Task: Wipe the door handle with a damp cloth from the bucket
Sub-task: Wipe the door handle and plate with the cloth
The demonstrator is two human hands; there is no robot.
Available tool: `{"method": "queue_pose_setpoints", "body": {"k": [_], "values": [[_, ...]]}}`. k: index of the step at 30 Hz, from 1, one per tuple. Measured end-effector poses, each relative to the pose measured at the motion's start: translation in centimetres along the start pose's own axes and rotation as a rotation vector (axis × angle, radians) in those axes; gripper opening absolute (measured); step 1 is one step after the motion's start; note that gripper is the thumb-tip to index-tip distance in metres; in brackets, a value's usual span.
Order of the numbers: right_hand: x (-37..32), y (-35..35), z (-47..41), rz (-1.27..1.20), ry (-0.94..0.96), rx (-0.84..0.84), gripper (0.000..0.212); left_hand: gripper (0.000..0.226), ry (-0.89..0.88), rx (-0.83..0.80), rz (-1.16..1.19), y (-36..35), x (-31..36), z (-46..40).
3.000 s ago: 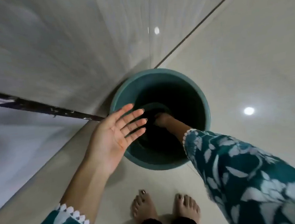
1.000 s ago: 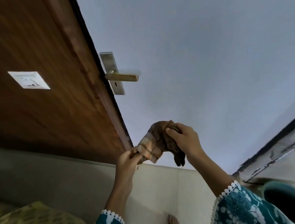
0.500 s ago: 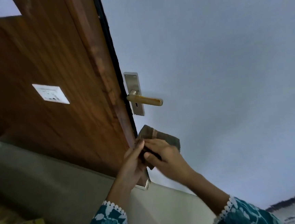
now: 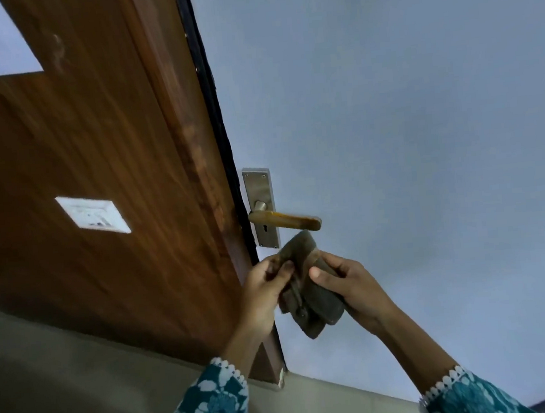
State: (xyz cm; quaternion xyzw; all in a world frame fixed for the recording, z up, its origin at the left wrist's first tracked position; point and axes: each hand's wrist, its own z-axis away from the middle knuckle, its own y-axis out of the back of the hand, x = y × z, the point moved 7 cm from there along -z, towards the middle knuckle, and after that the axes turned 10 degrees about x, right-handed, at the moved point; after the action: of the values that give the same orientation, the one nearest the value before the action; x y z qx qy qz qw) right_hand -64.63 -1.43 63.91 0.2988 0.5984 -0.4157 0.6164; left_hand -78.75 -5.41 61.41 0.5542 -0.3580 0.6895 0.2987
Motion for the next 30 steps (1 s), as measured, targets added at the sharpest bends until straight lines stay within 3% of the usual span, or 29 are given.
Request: {"method": "queue_pose_setpoints", "body": {"k": [4, 7, 9, 13, 15, 19, 22, 24, 30], "values": [[-1.7, 1.0, -0.8, -0.038, 0.116, 0.38, 0.004, 0.055, -0.232, -0.175, -0.437, -3.0, 2.0, -2.1], [-3.5, 1.3, -0.4, -0.03, 0.199, 0.543, 0.007, 0.041, -0.402, -0.295, -0.578, -2.8, 4.4, -2.9], [-4.4, 1.3, 0.1, 0.016, 0.238, 0.602, 0.009, 0.041, -0.626, -0.252, -0.558, -0.9, 7.3, -2.9], [-6.1, 0.4, 1.5, 0.168, 0.295, 0.747, 0.033, 0.028, -1.182, -0.077, -0.476, 4.7, 12.3, -2.0], [-7.7, -0.8, 2.4, 0.292, 0.388, 0.828, 0.036, 0.023, -1.347, 0.003, -0.479, 7.0, 13.4, -2.1], [-10.9, -4.6, 2.2, 0.419, 0.584, 0.908, 0.056, 0.026, -1.464, 0.168, -0.517, 9.9, 14.8, -4.1], [-13.1, -8.8, 0.4, 0.857, 0.894, 0.975, 0.053, 0.033, -1.526, 0.175, -0.526, 10.3, 16.2, -4.9], [-12.5, -11.3, -2.2, 1.094, 0.979, 0.904, 0.049, 0.037, -1.545, 0.177, -0.553, 10.1, 17.1, -5.3], [-4.6, -13.0, -9.1, 1.554, 0.698, 0.565, 0.04, 0.046, -1.512, 0.171, -0.678, 9.8, 18.4, -7.0]]}}
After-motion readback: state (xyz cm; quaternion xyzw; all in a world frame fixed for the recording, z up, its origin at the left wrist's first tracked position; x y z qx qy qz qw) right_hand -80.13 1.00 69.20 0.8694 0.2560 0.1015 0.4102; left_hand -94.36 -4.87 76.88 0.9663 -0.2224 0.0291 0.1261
